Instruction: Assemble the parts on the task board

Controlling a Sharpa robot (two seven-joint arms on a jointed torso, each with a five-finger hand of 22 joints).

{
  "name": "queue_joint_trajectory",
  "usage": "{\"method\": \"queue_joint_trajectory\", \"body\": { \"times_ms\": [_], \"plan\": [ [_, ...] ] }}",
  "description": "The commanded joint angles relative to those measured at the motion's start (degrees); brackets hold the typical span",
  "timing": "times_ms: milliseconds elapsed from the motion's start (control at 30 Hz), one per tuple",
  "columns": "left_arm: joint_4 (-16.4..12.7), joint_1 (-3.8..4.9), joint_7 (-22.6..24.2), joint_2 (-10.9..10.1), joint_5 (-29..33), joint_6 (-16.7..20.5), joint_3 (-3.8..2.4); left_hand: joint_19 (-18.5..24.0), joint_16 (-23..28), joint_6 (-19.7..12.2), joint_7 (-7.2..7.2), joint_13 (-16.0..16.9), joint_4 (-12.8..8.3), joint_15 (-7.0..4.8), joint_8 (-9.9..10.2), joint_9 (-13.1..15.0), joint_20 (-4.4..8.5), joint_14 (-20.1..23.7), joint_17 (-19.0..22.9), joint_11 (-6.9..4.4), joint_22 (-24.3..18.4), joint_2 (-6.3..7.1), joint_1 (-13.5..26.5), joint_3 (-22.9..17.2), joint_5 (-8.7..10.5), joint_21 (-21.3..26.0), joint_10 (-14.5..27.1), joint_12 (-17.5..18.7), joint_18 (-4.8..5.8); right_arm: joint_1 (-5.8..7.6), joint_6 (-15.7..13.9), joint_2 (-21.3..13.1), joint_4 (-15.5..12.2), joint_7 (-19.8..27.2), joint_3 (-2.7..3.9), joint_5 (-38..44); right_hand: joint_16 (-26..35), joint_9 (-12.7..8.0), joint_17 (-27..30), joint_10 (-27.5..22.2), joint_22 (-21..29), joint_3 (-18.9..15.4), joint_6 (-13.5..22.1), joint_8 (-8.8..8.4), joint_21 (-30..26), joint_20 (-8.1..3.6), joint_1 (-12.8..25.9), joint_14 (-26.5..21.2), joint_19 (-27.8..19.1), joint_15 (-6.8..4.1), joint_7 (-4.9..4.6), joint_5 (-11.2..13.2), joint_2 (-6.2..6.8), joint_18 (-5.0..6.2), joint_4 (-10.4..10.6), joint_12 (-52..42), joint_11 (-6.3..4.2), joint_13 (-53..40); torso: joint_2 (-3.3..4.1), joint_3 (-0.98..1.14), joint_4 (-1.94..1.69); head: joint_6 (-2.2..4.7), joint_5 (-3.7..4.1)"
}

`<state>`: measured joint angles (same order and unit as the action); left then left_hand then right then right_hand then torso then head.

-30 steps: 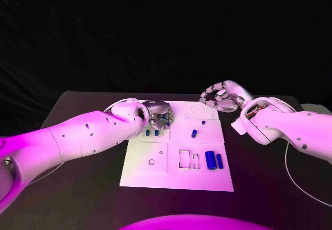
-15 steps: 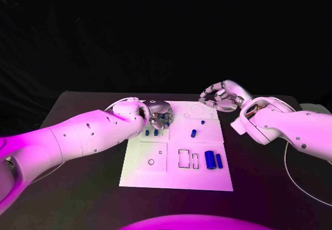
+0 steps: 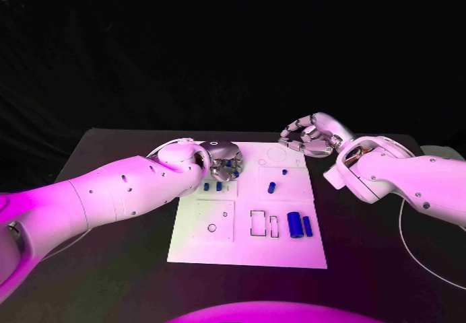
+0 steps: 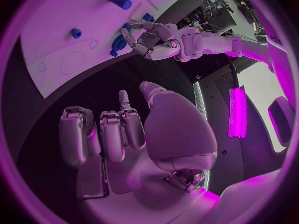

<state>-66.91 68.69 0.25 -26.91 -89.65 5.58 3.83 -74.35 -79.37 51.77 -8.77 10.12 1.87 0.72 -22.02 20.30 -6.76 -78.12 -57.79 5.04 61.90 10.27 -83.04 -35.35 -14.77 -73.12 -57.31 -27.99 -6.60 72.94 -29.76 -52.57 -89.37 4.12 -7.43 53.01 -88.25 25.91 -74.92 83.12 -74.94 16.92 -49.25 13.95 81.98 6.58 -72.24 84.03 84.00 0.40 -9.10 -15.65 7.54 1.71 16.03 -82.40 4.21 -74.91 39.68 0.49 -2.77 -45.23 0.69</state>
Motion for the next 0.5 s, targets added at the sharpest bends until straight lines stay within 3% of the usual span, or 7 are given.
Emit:
{"method": "queue_joint_trajectory", "body": {
  "times_ms": [33, 300, 500],
  "plan": [
    [-0.69, -0.41, 0.13, -0.50, 0.37, 1.30, 0.09, -0.27, -0.36, 0.42, -0.02, 0.19, -0.14, -0.04, 0.21, 0.05, 0.04, -0.39, -0.09, -0.12, 0.07, 0.26, 0.84, -0.27, 0.32, -0.15, -0.54, 0.27, 0.43, -0.03, 0.11, 0.02, -0.08, 0.59, 0.00, 0.21, 0.25, -0.02, -8.70, -0.28, -8.56, 0.46, -0.11, 0.21, -0.18, -0.54, 0.49, 4.53, 1.25, -0.34, 0.05, -0.21, 0.10, 0.51, 0.03, 0.07, 0.05, -6.81, 0.00, -0.01, -0.03, 0.26, 0.03],
    [-2.94, -0.42, 0.37, -2.45, 2.00, 3.15, -0.73, -0.30, -0.30, 0.80, 0.00, -0.02, -0.01, -0.04, 0.53, 0.00, 0.07, -0.53, 0.22, -0.12, 0.12, 0.43, 1.74, -0.06, 0.35, -0.22, -0.99, 1.02, 0.43, -0.04, 0.04, -0.04, -0.05, 0.64, 0.01, 0.21, 0.26, 0.00, -8.72, -0.23, -8.52, 0.52, -0.20, 0.29, -0.25, -0.55, 0.55, 4.53, 1.22, -0.35, 0.07, -0.22, 0.03, 0.52, 0.08, 0.03, 0.04, -6.86, -0.07, 0.03, -0.10, 0.49, 0.08],
    [-5.25, -0.39, 0.36, -4.32, 3.50, 4.02, -1.98, -0.33, -0.25, 1.10, 0.04, -0.17, 0.22, -0.04, 0.75, -0.01, 0.09, -0.59, 0.45, -0.13, 0.17, 0.65, 2.54, 0.24, 0.37, -0.25, -1.30, 1.58, 0.44, -0.05, 0.00, -0.10, -0.02, 0.64, 0.01, 0.21, 0.26, 0.00, -8.72, -0.23, -8.52, 0.52, -0.20, 0.29, -0.25, -0.55, 0.55, 4.53, 1.22, -0.35, 0.07, -0.22, 0.03, 0.52, 0.08, 0.03, 0.04, -6.86, -0.08, -0.04, -0.11, 0.75, -0.09]
  ]
}}
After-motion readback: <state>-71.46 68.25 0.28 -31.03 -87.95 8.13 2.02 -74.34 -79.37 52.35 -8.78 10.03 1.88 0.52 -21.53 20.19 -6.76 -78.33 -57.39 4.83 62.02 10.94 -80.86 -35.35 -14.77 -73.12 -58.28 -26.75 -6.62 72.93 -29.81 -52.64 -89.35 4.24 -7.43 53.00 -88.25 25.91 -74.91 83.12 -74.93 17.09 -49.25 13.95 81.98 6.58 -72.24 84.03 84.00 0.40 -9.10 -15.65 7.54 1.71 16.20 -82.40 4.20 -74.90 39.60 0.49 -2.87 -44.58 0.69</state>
